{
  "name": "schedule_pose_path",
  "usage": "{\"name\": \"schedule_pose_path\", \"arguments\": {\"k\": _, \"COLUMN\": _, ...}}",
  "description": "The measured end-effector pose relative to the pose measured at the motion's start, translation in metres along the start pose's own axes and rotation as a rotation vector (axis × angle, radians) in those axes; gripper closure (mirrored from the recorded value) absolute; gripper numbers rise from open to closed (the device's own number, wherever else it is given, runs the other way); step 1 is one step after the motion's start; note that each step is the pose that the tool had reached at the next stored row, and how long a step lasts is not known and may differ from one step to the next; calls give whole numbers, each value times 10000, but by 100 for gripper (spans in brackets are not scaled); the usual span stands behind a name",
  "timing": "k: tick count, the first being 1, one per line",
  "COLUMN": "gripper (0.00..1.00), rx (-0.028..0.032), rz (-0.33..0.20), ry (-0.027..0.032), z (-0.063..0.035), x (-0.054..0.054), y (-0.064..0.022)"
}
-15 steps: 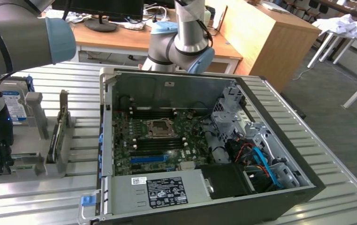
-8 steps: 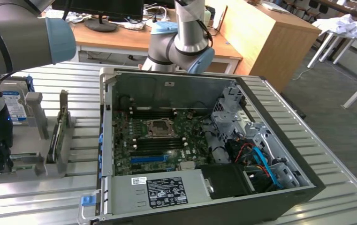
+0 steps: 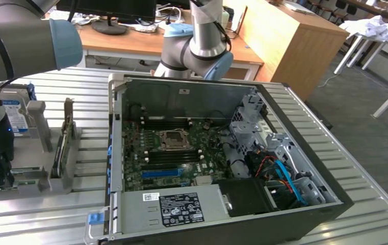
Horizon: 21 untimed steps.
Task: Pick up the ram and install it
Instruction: 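Pick up the ram and move it above insertion slot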
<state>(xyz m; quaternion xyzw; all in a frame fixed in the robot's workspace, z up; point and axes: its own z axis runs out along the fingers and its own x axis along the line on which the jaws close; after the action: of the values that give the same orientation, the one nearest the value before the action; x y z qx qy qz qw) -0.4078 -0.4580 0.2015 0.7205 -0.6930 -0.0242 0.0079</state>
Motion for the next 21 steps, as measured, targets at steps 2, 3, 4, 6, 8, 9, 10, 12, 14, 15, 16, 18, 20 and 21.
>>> {"name": "schedule_pose_path", "arguments": {"k": 2, "gripper": 88, "rx": 0, "rz": -3, "ry": 1, "z": 0, "x": 0, "y": 0}}
{"name": "schedule_pose_path", "arguments": {"k": 3, "gripper": 88, "rx": -1, "rz": -11, "ry": 1, "z": 1, "x": 0, "y": 0}}
{"name": "schedule_pose_path", "arguments": {"k": 4, "gripper": 88, "rx": -3, "rz": -27, "ry": 2, "z": 2, "x": 0, "y": 0}}
{"name": "schedule_pose_path", "arguments": {"k": 6, "gripper": 88, "rx": -2, "rz": -59, "ry": 3, "z": 4, "x": 0, "y": 0}}
{"name": "schedule_pose_path", "arguments": {"k": 8, "gripper": 88, "rx": -1, "rz": -60, "ry": 3, "z": 4, "x": 0, "y": 0}}
{"name": "schedule_pose_path", "arguments": {"k": 9, "gripper": 88, "rx": -1, "rz": -60, "ry": 3, "z": 4, "x": 0, "y": 0}}
{"name": "schedule_pose_path", "arguments": {"k": 10, "gripper": 88, "rx": -1, "rz": -60, "ry": 2, "z": 4, "x": 0, "y": 0}}
{"name": "schedule_pose_path", "arguments": {"k": 12, "gripper": 88, "rx": 5, "rz": -60, "ry": -1, "z": -3, "x": 0, "y": -1}}
{"name": "schedule_pose_path", "arguments": {"k": 14, "gripper": 88, "rx": 0, "rz": -60, "ry": 2, "z": -21, "x": -1, "y": 1}}
{"name": "schedule_pose_path", "arguments": {"k": 15, "gripper": 88, "rx": 0, "rz": -60, "ry": 2, "z": -29, "x": -1, "y": 1}}
{"name": "schedule_pose_path", "arguments": {"k": 16, "gripper": 88, "rx": 0, "rz": -60, "ry": 2, "z": -36, "x": -1, "y": 1}}
{"name": "schedule_pose_path", "arguments": {"k": 18, "gripper": 88, "rx": 3, "rz": -61, "ry": 1, "z": -44, "x": -1, "y": 1}}
{"name": "schedule_pose_path", "arguments": {"k": 20, "gripper": 88, "rx": 7, "rz": -61, "ry": 0, "z": -47, "x": -1, "y": 2}}
{"name": "schedule_pose_path", "arguments": {"k": 21, "gripper": 88, "rx": 9, "rz": -60, "ry": -1, "z": -48, "x": -1, "y": 2}}
